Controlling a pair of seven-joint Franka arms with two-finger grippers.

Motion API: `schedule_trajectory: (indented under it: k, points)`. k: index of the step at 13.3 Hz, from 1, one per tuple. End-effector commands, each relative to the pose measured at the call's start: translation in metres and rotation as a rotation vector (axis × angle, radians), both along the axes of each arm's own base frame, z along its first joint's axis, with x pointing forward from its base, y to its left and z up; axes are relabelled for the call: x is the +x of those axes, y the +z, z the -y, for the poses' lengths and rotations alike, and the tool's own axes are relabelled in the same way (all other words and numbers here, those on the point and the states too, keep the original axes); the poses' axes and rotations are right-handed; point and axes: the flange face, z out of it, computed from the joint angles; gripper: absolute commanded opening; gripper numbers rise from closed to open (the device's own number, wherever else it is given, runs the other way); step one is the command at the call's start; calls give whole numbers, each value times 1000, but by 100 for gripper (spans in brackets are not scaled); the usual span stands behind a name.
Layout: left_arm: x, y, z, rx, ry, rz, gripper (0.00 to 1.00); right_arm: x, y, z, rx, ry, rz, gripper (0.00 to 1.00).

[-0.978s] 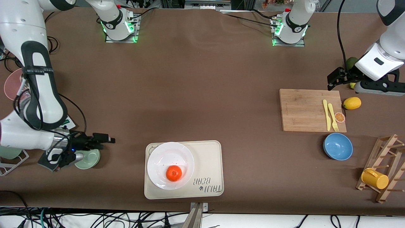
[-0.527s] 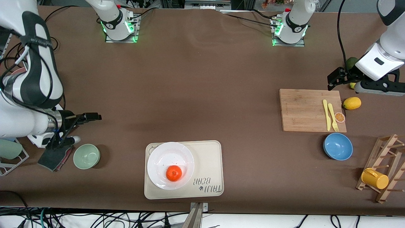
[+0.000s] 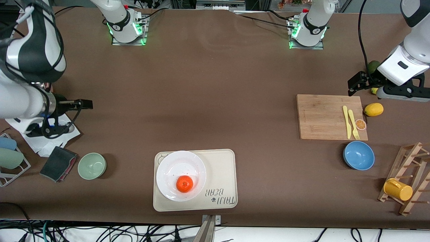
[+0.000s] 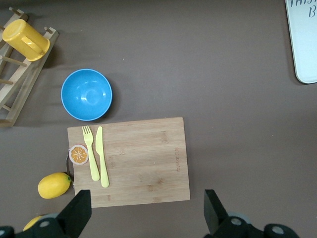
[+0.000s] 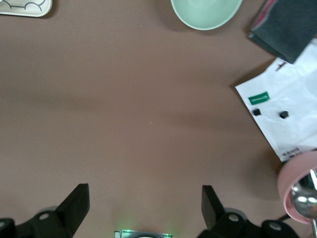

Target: Place orange and plate with both arms

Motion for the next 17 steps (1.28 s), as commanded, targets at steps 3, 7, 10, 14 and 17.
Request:
schedule_trajectory:
  k: [3, 7, 10, 14, 17]
  points:
    - [-1, 8, -5, -26, 1, 0, 100, -49, 70, 55, -35, -92, 221, 100]
    - [-1, 8, -4, -26, 3, 0, 100, -72, 86, 69, 2, -137, 157, 100]
    - [0, 8, -8, -27, 4, 0, 100, -71, 88, 55, 36, -136, 162, 100]
    - [0, 8, -9, -28, 10, 0, 100, -67, 93, 43, 35, -128, 165, 100]
    - [1, 16, -8, -29, 12, 17, 100, -65, 92, 42, 35, -126, 165, 100]
